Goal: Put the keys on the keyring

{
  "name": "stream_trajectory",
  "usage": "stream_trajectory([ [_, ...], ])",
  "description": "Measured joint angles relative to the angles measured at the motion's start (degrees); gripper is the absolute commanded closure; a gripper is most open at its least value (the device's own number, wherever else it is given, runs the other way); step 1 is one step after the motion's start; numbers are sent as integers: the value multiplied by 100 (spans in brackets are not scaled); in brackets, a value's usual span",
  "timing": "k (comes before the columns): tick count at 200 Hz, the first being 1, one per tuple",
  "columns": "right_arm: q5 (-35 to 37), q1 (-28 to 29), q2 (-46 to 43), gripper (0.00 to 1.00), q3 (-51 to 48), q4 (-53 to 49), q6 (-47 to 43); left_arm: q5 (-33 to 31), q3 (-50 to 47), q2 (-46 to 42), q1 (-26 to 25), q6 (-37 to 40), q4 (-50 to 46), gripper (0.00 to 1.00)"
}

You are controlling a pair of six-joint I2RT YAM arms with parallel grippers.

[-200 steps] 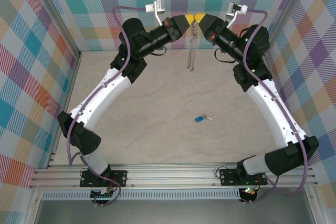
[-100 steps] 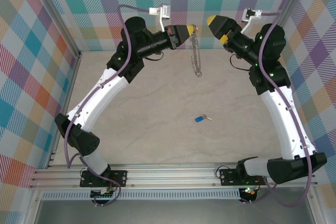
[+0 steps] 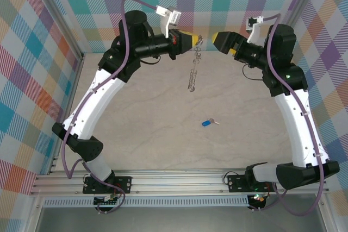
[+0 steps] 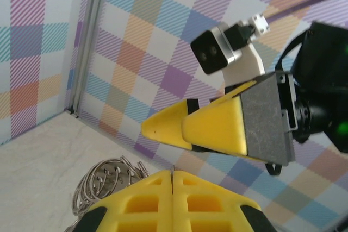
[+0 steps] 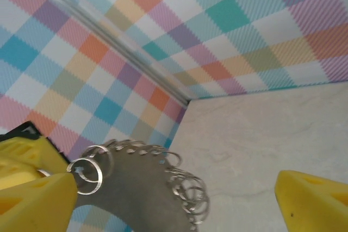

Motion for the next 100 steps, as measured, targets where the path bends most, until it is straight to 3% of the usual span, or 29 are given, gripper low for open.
stream_trajectory([
  [52, -1519, 0, 85, 32, 155, 175, -258, 236, 90, 0, 0, 717, -487, 100],
  [100, -2465, 0, 236, 52, 271, 544, -275, 415, 90, 0, 0, 977, -599, 100],
])
